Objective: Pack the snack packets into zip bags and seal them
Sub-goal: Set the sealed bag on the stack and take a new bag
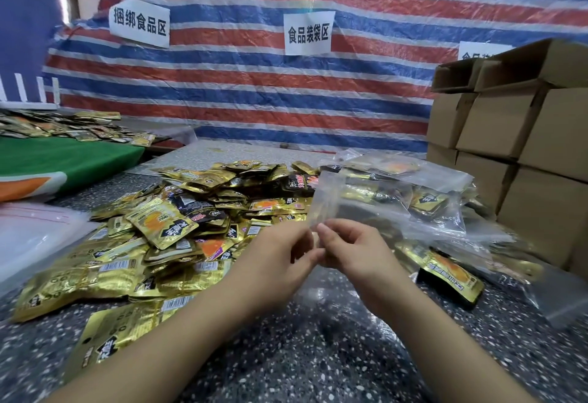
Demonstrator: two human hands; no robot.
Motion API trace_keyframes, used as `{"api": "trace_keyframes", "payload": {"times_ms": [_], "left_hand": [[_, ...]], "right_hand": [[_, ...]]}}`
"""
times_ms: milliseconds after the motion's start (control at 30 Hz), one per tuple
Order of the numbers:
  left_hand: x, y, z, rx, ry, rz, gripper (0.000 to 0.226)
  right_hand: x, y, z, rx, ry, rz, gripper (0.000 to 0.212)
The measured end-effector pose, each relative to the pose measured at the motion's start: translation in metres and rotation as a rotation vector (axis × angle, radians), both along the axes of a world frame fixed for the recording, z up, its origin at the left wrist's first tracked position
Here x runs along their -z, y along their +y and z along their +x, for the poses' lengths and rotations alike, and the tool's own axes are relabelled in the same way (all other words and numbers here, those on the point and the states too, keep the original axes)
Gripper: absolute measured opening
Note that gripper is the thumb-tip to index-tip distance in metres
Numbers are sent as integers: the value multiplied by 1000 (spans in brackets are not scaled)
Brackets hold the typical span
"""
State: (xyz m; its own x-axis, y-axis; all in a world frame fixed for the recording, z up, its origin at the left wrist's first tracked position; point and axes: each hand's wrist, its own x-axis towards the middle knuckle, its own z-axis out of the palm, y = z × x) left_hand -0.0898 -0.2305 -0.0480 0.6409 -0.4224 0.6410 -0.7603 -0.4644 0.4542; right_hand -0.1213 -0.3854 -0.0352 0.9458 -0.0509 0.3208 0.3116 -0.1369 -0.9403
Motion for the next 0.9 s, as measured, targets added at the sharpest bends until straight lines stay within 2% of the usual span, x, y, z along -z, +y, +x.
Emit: {"api": "trace_keyframes", "payload": {"times_ms": [100,167,300,433,567,667,833,900], "left_hand": [[2,0,1,22,35,-33,29],[4,0,3,39,71,-62,25],[6,3,6,66,103,-67,21],[3,4,3,59,91,-50,39],[-1,7,2,66,94,-46,35],[-3,9,-1,80,99,-25,36],[-3,8,-3,51,105,13,41],[-3,8,-3,63,107,34,37]], "right_hand": [[2,-5,1,-90,85,188,24],[1,-11,1,-155,143,237,23],[-3,-15,-2,-172,114,98,12],[-4,-11,-5,-136,62,-15,15],[-6,-8,-8,-139,65,-112,16],[-7,-9,-10,-176,75,-127,20],[-7,-10,-10,-205,108,-99,10],[-7,-12,-10,-206,111,-113,10]]}}
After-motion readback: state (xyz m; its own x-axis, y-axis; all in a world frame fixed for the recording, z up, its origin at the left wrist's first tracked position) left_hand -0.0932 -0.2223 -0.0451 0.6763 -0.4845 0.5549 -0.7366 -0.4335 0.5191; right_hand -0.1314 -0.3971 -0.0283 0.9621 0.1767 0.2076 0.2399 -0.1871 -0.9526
